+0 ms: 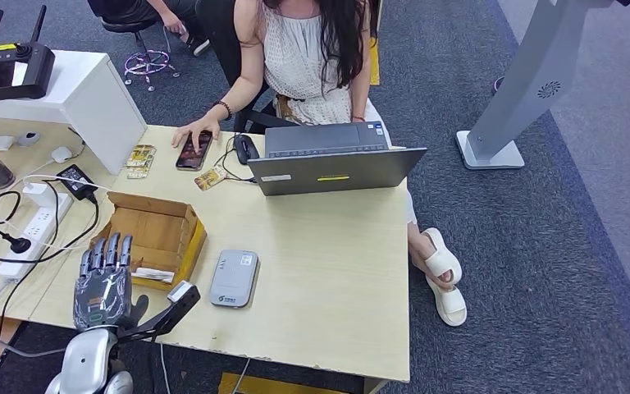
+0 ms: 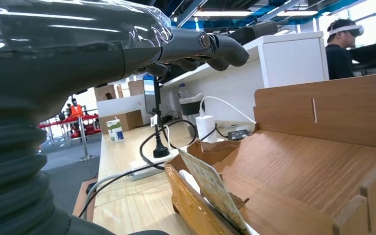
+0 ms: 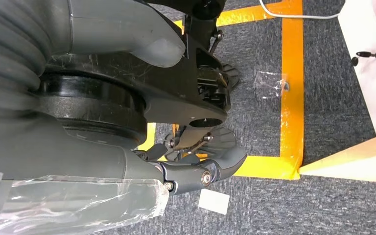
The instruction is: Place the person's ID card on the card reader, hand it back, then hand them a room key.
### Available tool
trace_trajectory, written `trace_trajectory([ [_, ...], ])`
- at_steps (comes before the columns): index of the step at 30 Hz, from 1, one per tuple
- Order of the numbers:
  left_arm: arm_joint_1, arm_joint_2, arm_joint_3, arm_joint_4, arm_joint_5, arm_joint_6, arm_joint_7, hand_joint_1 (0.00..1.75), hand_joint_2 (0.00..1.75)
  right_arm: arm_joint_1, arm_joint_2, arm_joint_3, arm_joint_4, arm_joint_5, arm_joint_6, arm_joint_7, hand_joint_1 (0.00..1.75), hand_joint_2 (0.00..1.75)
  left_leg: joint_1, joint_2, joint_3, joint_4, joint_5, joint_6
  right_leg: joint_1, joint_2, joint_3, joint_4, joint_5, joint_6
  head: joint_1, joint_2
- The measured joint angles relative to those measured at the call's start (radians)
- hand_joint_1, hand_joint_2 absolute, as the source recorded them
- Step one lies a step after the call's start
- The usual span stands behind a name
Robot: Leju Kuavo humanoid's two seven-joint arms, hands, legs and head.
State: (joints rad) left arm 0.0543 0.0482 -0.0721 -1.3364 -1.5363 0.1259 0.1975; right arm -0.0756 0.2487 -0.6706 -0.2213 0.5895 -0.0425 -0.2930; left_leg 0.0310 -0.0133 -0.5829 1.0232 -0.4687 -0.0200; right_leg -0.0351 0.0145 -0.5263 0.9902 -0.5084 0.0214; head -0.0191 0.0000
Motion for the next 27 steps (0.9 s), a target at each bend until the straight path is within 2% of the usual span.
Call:
trace_trajectory([
  [27, -0.028, -0.02, 0.0, 0.047, 0.006, -0.012, -0.022, 0.0, 1.75, 0.0, 0.0, 0.0, 0.0, 0.015, 0.0, 0.007, 0.0, 1.75, 0.0, 0.0, 0.0, 0.0, 0.0, 0.0, 0.0, 0.0, 0.0, 0.0, 0.0, 0.0, 0.0, 0.0],
])
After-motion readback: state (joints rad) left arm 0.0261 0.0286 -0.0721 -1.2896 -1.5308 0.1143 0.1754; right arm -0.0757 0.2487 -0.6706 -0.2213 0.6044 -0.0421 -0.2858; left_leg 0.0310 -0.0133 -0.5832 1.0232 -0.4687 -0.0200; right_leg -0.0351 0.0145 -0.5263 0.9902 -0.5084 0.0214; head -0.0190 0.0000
